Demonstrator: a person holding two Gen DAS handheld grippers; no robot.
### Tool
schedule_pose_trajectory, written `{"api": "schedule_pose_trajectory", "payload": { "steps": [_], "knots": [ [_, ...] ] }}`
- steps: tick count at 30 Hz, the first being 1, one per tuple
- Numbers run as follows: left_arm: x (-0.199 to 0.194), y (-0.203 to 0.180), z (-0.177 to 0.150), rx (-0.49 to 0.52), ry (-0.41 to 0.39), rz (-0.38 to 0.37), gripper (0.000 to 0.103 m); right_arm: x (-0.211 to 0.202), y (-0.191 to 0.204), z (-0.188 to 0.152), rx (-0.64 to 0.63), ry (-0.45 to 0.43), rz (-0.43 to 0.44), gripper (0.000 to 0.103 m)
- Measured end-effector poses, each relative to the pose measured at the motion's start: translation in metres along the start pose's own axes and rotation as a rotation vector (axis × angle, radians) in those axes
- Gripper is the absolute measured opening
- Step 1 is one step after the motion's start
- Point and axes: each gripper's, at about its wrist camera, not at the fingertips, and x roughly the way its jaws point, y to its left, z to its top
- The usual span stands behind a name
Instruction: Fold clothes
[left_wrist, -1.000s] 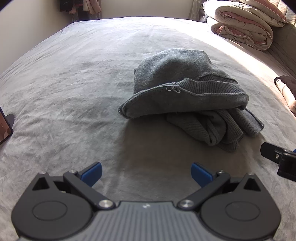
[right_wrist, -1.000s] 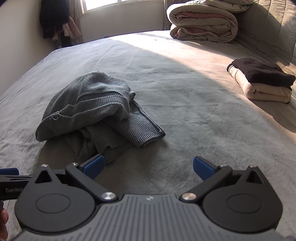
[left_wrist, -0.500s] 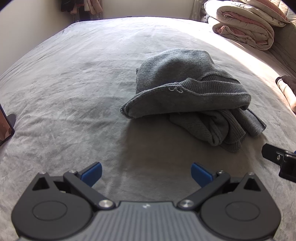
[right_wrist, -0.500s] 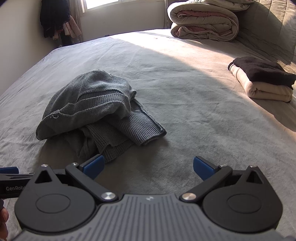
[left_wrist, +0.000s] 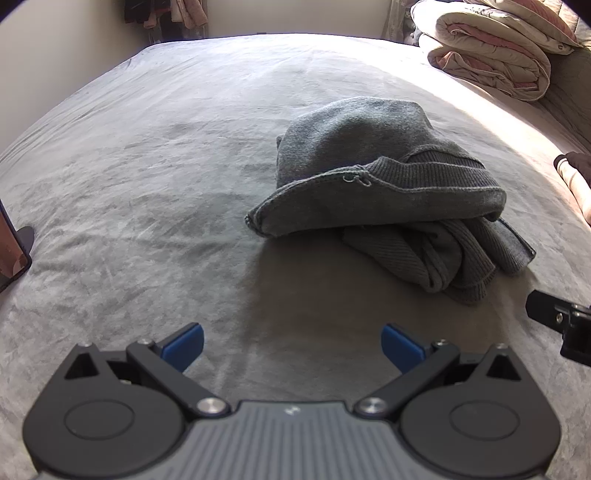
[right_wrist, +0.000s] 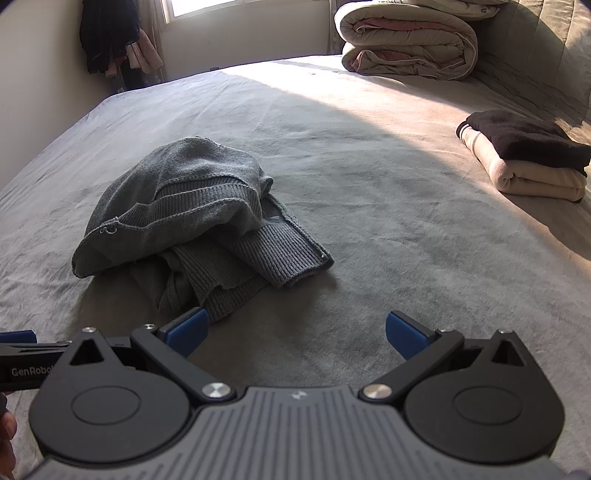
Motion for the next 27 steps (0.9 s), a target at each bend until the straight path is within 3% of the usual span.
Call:
{"api": "schedule_pose_trajectory", "payload": {
  "steps": [27],
  "knots": [
    [0.0026, -0.0003, -0.0011, 0.018, 0.007, 0.018, 0.103, 0.0051, 0.0041, -0.0012, -0.040, 0.025, -0.012, 0.103]
  ]
}}
